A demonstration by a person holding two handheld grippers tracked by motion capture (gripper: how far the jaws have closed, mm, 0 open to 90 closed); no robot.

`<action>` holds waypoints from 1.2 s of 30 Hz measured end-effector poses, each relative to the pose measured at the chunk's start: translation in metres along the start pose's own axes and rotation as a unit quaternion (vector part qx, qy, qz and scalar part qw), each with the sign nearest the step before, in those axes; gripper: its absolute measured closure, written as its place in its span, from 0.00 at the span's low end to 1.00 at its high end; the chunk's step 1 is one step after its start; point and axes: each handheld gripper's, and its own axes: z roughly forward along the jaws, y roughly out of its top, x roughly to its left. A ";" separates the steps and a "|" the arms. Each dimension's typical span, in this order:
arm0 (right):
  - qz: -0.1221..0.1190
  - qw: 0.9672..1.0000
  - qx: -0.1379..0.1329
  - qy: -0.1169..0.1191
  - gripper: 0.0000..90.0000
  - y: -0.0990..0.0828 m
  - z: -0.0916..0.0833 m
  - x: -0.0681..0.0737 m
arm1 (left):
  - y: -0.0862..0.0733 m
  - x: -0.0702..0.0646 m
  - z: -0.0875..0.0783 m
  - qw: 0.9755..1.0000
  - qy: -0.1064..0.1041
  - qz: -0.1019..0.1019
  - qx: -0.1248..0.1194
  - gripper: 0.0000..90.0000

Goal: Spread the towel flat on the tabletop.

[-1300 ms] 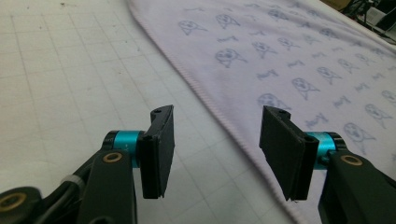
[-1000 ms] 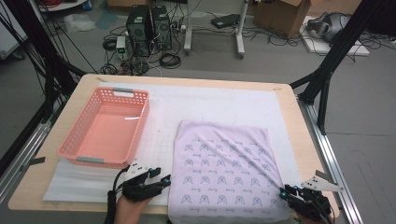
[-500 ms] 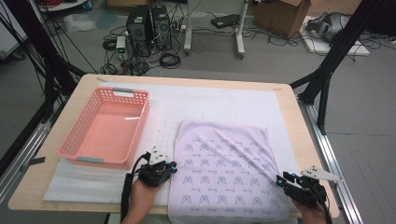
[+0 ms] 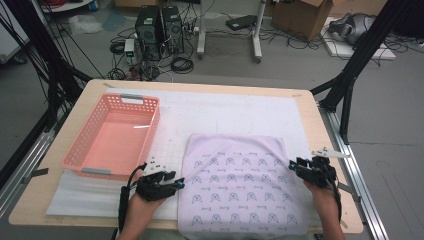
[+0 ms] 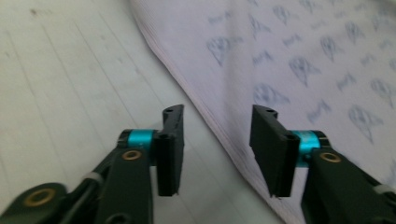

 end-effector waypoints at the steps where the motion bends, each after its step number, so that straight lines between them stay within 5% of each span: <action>1: -0.008 1.000 0.007 -0.005 0.66 0.007 0.007 -0.002 | 0.004 0.004 0.003 1.000 -0.001 -0.002 -0.008 0.54; 5: -0.027 0.999 0.008 -0.023 0.66 0.030 0.033 -0.008 | 0.020 0.017 0.016 0.999 -0.005 -0.005 -0.033 0.51; 10: -0.013 1.000 0.020 -0.019 0.68 0.046 0.064 -0.014 | 0.035 0.021 0.029 0.999 -0.018 0.007 -0.042 0.52; 12: -0.011 0.999 0.026 -0.021 0.76 0.047 0.074 -0.013 | 0.038 0.023 0.032 0.999 -0.018 0.008 -0.051 0.53; 13: -0.016 0.999 0.020 -0.027 0.89 0.048 0.075 -0.013 | 0.039 0.023 0.034 0.998 -0.014 0.003 -0.058 0.54; 14: -0.019 0.999 0.021 -0.028 0.97 0.049 0.076 -0.014 | 0.039 0.025 0.036 0.998 -0.015 -0.001 -0.054 0.54; 18: -0.039 0.995 0.032 -0.091 0.98 0.050 0.071 -0.019 | 0.045 0.025 0.043 0.999 -0.013 -0.005 -0.049 0.55; 20: -0.023 0.996 0.029 -0.081 0.95 0.048 0.069 -0.023 | 0.051 0.024 0.047 0.999 -0.012 -0.004 -0.052 0.55; 22: -0.027 0.996 0.028 -0.079 0.83 0.049 0.066 -0.022 | 0.057 0.025 0.050 0.998 -0.007 -0.008 -0.056 0.55; 27: -0.046 0.998 0.015 -0.049 0.77 0.048 0.051 -0.016 | 0.071 0.035 0.060 0.998 0.013 -0.018 -0.056 0.65; 31: -0.059 0.998 0.011 -0.029 0.75 0.044 0.040 -0.012 | 0.073 0.045 0.076 0.999 0.032 -0.028 -0.026 0.74; 36: -0.072 0.997 0.006 -0.015 0.75 0.039 0.026 -0.010 | 0.072 0.045 0.093 0.999 0.039 -0.031 -0.008 0.73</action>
